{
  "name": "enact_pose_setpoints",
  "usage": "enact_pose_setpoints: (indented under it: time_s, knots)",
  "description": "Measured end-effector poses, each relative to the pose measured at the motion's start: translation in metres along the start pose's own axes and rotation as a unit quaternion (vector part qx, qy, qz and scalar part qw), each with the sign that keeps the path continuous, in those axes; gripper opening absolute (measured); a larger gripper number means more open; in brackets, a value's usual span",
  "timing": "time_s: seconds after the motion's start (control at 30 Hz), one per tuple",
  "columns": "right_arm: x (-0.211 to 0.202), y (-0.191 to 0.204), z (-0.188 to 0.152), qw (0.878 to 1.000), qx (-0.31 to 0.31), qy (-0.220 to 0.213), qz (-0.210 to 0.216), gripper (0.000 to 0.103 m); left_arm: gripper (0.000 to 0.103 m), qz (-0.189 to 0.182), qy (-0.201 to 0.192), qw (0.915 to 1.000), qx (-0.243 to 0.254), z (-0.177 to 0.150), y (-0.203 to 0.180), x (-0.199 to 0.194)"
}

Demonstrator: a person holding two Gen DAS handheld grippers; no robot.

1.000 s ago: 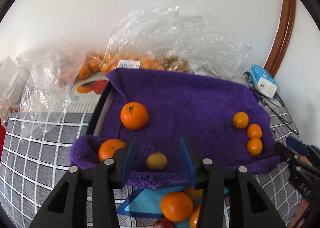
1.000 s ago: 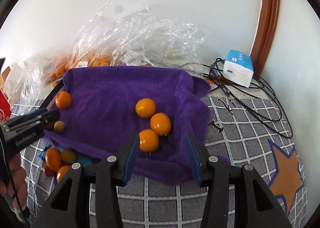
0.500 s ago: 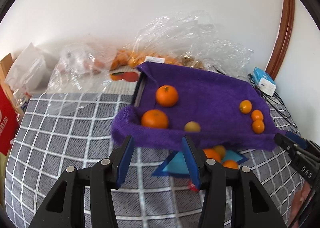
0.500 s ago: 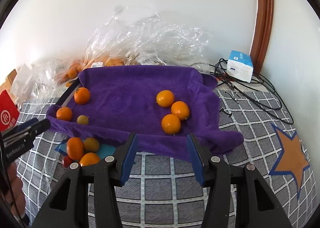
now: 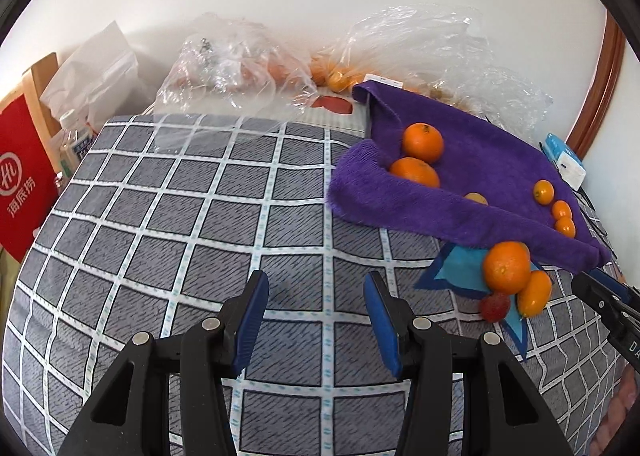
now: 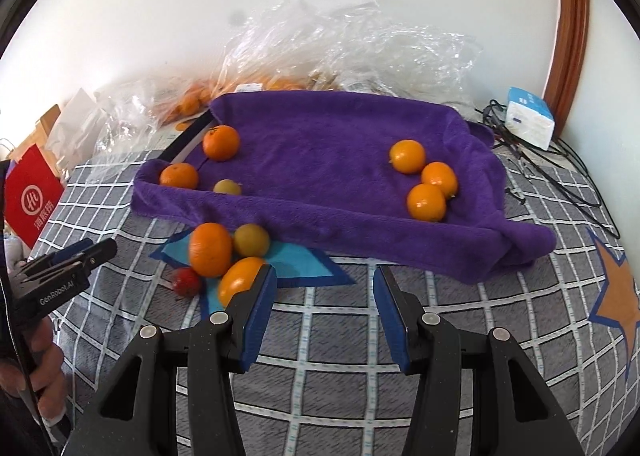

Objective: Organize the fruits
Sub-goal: 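Move both open tools back to the fruit pile, then grasp an oval orange from the pile with the right tool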

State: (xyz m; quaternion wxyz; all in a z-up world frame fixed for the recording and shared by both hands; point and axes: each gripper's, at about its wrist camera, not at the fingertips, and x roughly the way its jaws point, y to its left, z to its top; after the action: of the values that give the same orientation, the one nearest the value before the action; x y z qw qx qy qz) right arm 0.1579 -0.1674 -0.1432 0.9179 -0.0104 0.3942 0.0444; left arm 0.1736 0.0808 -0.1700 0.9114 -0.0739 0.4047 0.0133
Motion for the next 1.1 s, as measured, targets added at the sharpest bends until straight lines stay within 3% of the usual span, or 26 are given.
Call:
enact_pose_setpoints:
  time_s: [0.77, 0.8, 0.87, 1.1]
  knots:
    - [0.046, 0.045, 0.002, 0.998, -0.036, 0.038, 0.042, 0.054, 0.053, 0.003, 0.0, 0.9997, -0.026, -0.004, 0.009, 0.001]
    - [0.047, 0.044, 0.002, 0.998, -0.033, 0.039, 0.043, 0.053, 0.054, 0.002, 0.0, 0.9997, -0.025, -0.004, 0.009, 0.001]
    - [0.047, 0.041, 0.002, 0.998, -0.027, 0.033, 0.043, 0.04, 0.055, 0.001, 0.0, 0.9997, -0.024, -0.004, 0.008, 0.001]
    - [0.039, 0.034, 0.001, 0.999, -0.032, 0.023, 0.035, 0.038, 0.057, -0.001, 0.0, 0.9998, -0.022, -0.005, 0.009, 0.001]
